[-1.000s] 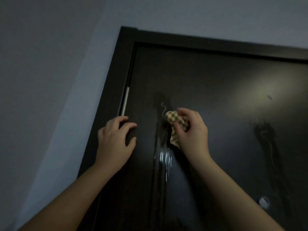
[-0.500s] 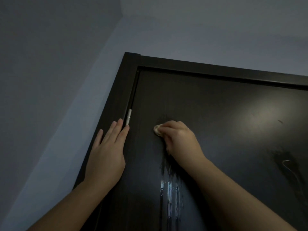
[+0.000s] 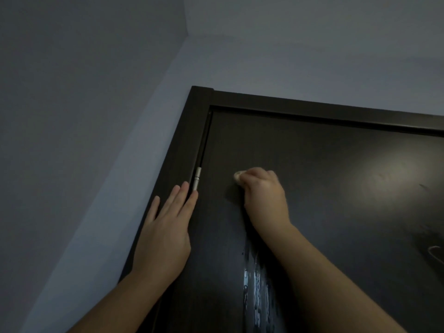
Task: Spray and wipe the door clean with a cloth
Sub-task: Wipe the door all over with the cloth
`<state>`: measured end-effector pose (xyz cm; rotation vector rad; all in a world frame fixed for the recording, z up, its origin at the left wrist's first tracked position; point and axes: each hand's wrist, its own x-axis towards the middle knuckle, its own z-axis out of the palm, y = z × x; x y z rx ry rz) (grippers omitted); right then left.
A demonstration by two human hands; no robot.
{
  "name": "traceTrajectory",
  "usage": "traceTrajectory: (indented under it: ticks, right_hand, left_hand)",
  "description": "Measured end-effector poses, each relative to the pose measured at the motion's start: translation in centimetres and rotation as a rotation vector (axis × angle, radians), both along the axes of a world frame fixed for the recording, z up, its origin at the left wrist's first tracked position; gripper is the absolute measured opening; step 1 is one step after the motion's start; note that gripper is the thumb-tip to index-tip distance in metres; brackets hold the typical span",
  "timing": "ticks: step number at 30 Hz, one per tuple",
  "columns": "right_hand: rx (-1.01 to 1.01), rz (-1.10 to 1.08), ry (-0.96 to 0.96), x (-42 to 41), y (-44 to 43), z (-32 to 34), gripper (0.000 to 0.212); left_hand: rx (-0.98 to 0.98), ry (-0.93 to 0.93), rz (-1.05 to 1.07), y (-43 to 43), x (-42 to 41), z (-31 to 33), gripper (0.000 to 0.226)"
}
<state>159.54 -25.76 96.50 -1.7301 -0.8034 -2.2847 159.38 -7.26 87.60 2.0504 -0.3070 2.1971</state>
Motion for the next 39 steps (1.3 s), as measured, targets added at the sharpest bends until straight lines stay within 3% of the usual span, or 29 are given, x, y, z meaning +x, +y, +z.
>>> traceTrajectory:
  ticks: [3,7,9,14,20,23,25,30,32,35,39]
  right_hand:
    - [-0.223,-0.02,-0.01,0.0,0.0,-3.4,0.025]
    - [0.089,-0.004,0.005,0.0,-2.1,-0.4,0.025]
    - [0.141,0.012,0.021,0.1,1.0,0.9,0.024]
    - [-0.242,-0.004,0.023,-0.2,3.5,-3.2,0.028]
    - [0.067,0.007,0.0,0.1,4.0,0.3,0.021]
    - [-0.212,-0.026,0.015,-0.1,5.1,-2.8,0.019]
    - [-0.271,-0.046,-0.008,-0.2,2.3,-3.5,0.019]
    - [0.076,-0.06,-0.016,0.2,2.1,1.0,0.019]
    - [-0.076,-0.077,0.009,0.2,3.8,-0.7,0.021]
    - [-0.274,-0.116,0.025,-0.8,-0.2,-3.5,0.021]
    - [0.155,-0.13,0.021,-0.9,-6.7,-0.8,0.021]
  left_hand:
    - [0.019,-0.026,-0.037,0.4,-0.1,0.2,0.066]
    - [-0.023,-0.039,-0.04,0.7,0.3,0.1,0.063]
    - [-0.071,-0.055,-0.015,0.7,0.4,0.1,0.065]
    - [-0.074,-0.038,0.029,1.0,0.3,0.1,0.065]
    - [-0.062,-0.037,0.091,1.2,0.3,0.0,0.064]
    - [-0.056,-0.039,0.076,1.2,0.4,-0.1,0.066]
    - [-0.059,-0.044,0.094,1.2,0.4,-0.1,0.066]
    - [-0.058,-0.039,0.084,1.3,0.7,-0.2,0.065]
    - [-0.064,-0.035,0.07,1.3,0.6,-0.2,0.066]
    - [-0.049,-0.032,0.049,1.3,0.7,-0.2,0.064]
    - [-0.055,-0.037,0.041,1.3,0.9,-0.4,0.061]
